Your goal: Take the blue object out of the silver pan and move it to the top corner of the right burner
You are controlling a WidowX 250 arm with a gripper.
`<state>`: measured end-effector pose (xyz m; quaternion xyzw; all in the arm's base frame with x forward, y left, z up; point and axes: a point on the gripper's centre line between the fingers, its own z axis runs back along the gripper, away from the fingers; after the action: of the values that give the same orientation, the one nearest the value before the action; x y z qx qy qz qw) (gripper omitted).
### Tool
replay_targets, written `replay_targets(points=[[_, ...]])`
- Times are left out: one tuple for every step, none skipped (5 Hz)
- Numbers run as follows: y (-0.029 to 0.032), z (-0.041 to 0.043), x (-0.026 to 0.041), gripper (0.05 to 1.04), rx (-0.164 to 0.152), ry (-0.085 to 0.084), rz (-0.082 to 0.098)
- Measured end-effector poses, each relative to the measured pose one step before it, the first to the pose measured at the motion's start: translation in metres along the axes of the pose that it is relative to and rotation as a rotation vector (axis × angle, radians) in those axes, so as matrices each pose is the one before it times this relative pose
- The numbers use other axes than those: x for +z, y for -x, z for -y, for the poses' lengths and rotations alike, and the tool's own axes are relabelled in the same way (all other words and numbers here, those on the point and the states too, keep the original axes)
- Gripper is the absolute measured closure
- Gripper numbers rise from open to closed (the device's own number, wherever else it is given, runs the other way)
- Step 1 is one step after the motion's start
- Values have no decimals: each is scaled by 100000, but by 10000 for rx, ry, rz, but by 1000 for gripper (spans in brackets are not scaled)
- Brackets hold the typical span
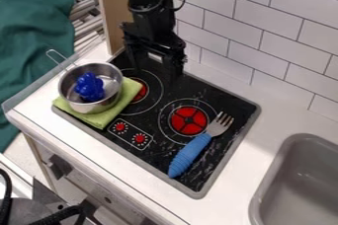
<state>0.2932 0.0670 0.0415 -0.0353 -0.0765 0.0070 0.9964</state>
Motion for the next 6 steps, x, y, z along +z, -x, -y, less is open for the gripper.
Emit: replay_targets(points=[[633, 65, -902, 75, -35, 111, -413], [-561, -1834, 246, 75, 39, -89, -232], [63, -3125, 862, 75, 344, -347, -282], [1083, -3109, 516, 75, 554, -269, -121], [1552, -3017, -31, 75, 649, -84, -125], [1312, -1345, -1222, 75, 346, 167, -277]])
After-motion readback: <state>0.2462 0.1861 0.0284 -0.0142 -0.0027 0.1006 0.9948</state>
